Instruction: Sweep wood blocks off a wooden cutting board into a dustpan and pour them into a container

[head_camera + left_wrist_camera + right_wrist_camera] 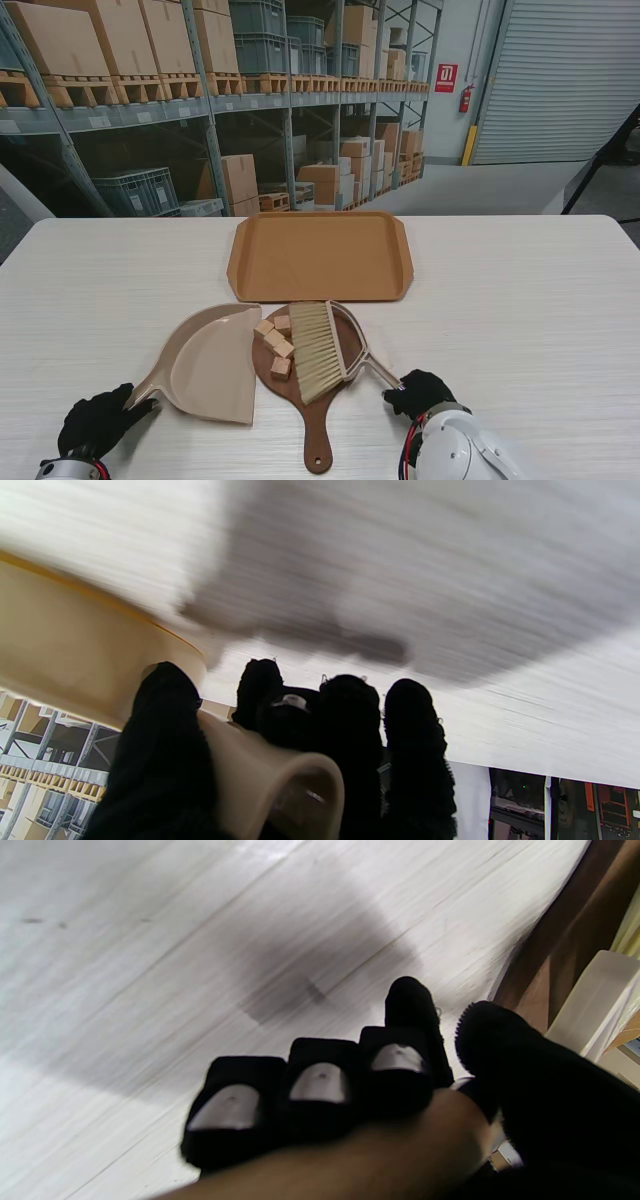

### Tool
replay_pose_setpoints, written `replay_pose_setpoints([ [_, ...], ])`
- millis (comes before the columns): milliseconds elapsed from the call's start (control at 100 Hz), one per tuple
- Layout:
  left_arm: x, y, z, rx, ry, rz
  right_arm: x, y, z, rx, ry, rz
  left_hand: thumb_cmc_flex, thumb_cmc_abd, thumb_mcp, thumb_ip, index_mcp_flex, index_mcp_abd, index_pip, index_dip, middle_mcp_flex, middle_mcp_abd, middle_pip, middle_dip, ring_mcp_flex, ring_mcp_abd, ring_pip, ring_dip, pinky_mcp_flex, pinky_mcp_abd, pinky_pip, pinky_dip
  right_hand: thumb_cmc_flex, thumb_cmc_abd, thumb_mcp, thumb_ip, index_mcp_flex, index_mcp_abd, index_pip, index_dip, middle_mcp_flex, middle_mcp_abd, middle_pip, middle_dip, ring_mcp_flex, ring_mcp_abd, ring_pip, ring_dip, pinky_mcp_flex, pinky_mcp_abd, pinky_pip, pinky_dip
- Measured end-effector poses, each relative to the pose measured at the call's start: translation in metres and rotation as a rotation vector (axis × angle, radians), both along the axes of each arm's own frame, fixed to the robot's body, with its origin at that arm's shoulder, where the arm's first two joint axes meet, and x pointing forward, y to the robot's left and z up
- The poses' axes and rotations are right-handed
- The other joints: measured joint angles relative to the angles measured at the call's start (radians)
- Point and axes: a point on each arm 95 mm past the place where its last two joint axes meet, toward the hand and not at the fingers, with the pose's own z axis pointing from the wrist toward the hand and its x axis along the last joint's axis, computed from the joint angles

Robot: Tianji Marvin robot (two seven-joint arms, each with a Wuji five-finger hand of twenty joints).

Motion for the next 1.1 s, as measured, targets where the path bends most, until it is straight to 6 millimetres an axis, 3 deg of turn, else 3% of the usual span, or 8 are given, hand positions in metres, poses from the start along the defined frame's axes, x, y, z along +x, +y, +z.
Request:
replay_pose_setpoints([
  [810,-0.001,0.001,0.0,0.003,0.002,0.006,0.014,0.046,-0.004,0.091,0.035,0.228,0.0,0.0,0.0,0.0,0.0,0.0,0.0,0.0,0.0,0.0,0.0,0.0,0.0,0.0,0.0,0.0,0.0,0.0,0.0,0.0,0.0,0.0,0.0,0.0,0.0,0.0,0.0,0.0,0.0,0.0,0.001,-0.001,0.0,0.0,0.0,0.0,0.0,-0.001,0.0,0.0],
  [1100,-0.002,0.001,0.001,0.005,0.002,0.008,0.013,0.05,-0.001,0.103,0.04,0.272,0.0,0.0,0.0,0.0,0.0,0.0,0.0,0.0,0.0,0.0,0.0,0.0,0.0,0.0,0.0,0.0,0.0,0.0,0.0,0.0,0.0,0.0,0.0,0.0,0.0,0.0,0.0,0.0,0.0,0.0,0.002,-0.001,0.0,-0.001,0.001,0.0,0.0,-0.002,0.0,0.0],
])
